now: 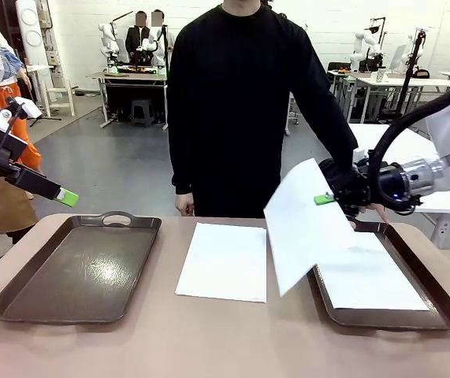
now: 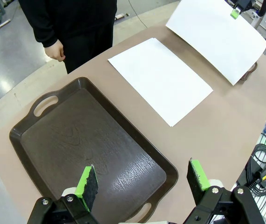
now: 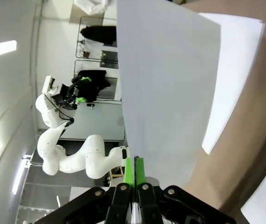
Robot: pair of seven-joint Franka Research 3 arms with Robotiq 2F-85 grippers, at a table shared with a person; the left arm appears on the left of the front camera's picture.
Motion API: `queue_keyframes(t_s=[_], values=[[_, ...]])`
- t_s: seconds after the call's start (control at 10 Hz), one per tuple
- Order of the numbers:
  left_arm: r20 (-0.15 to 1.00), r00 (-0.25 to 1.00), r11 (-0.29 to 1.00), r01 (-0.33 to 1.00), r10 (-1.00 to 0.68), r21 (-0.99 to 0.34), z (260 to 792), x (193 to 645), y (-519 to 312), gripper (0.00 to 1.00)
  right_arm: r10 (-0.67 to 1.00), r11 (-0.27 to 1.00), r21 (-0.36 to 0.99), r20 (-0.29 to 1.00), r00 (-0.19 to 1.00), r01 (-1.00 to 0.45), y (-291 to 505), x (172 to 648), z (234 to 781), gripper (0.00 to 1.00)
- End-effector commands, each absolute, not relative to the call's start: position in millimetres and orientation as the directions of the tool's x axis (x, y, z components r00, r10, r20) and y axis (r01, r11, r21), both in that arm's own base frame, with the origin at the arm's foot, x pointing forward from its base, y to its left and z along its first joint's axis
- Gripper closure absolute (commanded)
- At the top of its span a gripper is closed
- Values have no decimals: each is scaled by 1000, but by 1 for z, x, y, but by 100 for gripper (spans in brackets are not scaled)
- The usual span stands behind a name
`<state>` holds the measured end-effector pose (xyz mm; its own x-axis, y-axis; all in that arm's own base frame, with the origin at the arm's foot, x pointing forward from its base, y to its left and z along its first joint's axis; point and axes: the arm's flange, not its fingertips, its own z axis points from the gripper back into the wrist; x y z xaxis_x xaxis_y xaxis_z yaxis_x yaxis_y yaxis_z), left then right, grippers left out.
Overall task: Sort the A4 documents.
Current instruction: Place the A4 Paper in the designated Handle tray.
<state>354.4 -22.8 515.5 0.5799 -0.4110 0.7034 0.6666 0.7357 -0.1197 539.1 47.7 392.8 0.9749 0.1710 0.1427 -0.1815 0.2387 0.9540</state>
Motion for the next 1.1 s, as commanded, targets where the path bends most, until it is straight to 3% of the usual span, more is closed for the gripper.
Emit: queue_keyframes(t_s=[0.0,0.7,1.0], values=[[710,572,726,677,-411,-125,514,355,-20,0,172,250,954,122,977,-163,33,540,383,99],[710,572,726,677,-411,-125,514,355,-20,0,65,419,906,33,997,-57,-88,562,342,99],[710,572,726,677,-411,-125,514,355,-20,0,128,548,835,-33,991,-42,-96,557,325,99]])
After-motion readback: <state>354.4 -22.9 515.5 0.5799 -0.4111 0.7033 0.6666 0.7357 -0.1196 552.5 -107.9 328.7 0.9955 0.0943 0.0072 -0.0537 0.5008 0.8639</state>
